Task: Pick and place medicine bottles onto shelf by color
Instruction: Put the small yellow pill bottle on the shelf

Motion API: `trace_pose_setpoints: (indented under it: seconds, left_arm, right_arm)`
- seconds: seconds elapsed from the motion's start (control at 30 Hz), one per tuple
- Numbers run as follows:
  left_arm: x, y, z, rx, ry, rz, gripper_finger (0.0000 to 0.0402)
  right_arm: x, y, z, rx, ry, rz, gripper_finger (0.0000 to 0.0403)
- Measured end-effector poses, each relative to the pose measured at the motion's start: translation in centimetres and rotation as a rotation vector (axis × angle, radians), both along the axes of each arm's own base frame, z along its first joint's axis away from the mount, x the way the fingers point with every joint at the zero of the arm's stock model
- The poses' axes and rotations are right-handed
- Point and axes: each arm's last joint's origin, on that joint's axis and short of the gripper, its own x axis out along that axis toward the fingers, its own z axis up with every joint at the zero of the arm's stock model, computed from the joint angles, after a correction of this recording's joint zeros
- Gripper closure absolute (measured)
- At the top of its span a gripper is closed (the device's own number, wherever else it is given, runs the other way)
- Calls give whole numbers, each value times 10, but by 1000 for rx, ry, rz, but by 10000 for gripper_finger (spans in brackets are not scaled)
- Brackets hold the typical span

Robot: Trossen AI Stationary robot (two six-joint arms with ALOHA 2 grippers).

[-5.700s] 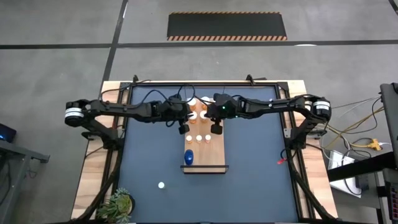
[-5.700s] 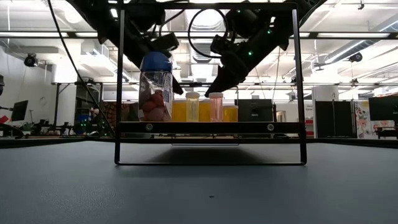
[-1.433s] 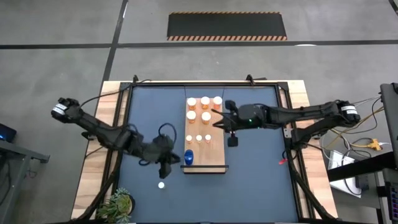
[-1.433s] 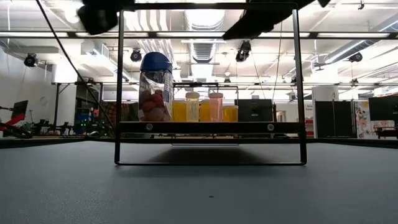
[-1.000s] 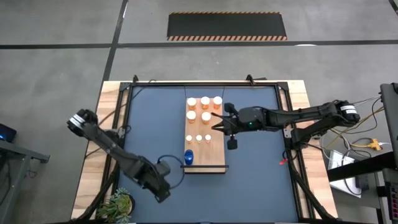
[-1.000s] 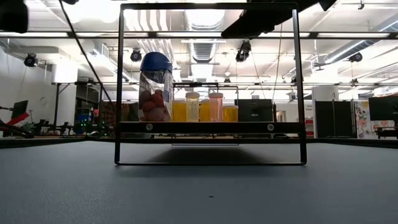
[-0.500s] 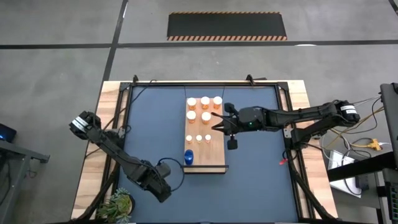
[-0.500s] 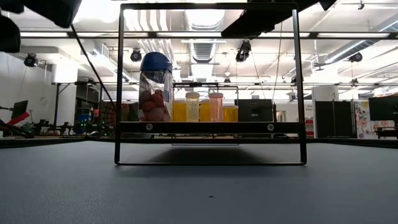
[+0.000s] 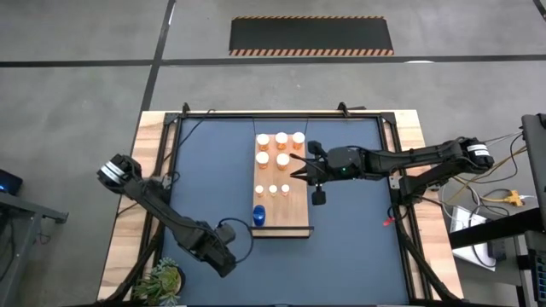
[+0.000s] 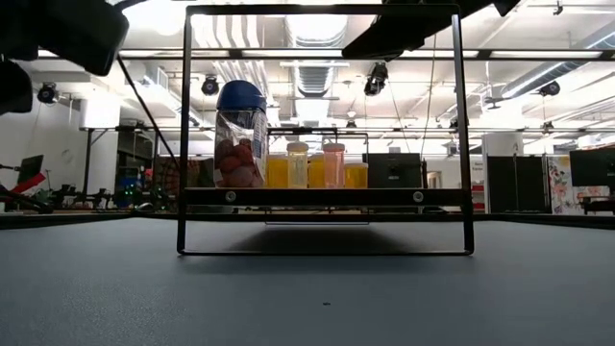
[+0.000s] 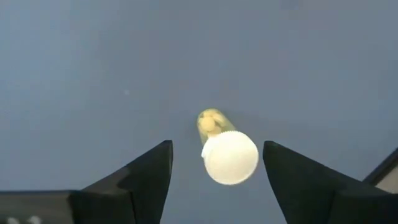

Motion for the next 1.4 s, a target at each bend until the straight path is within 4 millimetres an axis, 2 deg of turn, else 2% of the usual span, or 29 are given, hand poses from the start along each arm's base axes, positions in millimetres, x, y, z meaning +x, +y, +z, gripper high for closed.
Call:
trace_pose_setpoints:
  seconds: [0.17,0.4,0.6,0.73,1.07,1.2,1.4]
  left_arm:
    - [1,-1,-5,7,15,-6,214]
    - [0,-1,-1,-10,11,-13,314]
    - [4,-4,14,-41,-31,-41,316]
    - [12,-11,37,-89,-100,-120,312]
    - [29,-25,114,-183,-331,-260,309]
    - [30,-17,142,-163,-349,-298,310]
    - [35,8,177,-68,-403,-363,310]
  right_arm:
    - [0,0,0,0,0,0,394]
    - [0,0,0,-2,0,1,394]
    - [0,0,0,-2,1,1,394]
    - [0,0,0,-15,4,7,394]
    - [-8,0,-1,-57,76,37,394]
    - [-18,0,5,-71,94,44,394]
    - [-38,0,16,-46,116,32,394]
